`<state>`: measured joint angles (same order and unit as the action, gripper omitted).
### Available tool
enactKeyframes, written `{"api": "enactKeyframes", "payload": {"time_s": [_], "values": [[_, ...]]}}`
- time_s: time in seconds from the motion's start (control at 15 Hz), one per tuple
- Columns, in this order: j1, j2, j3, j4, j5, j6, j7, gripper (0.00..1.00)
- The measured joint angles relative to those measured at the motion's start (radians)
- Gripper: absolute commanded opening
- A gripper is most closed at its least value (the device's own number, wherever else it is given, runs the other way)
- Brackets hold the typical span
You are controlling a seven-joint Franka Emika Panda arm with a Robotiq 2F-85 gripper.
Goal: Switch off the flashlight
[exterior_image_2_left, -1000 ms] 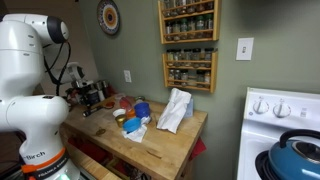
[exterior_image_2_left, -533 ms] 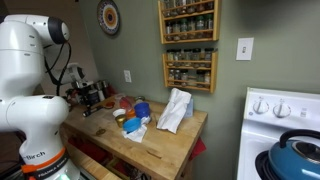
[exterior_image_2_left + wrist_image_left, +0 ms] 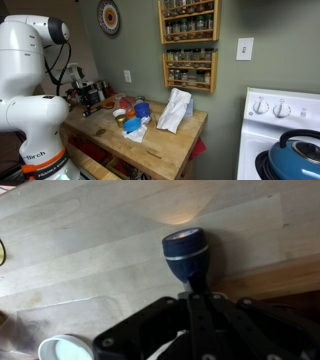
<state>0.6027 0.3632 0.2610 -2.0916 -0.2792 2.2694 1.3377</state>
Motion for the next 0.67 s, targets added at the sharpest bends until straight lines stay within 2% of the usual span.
{"api": "enactKeyframes", "payload": {"time_s": [0.67], "values": [[0.000,-0.002,-0.008,0.002,-0.010,-0.037,0.000,0.00]]}}
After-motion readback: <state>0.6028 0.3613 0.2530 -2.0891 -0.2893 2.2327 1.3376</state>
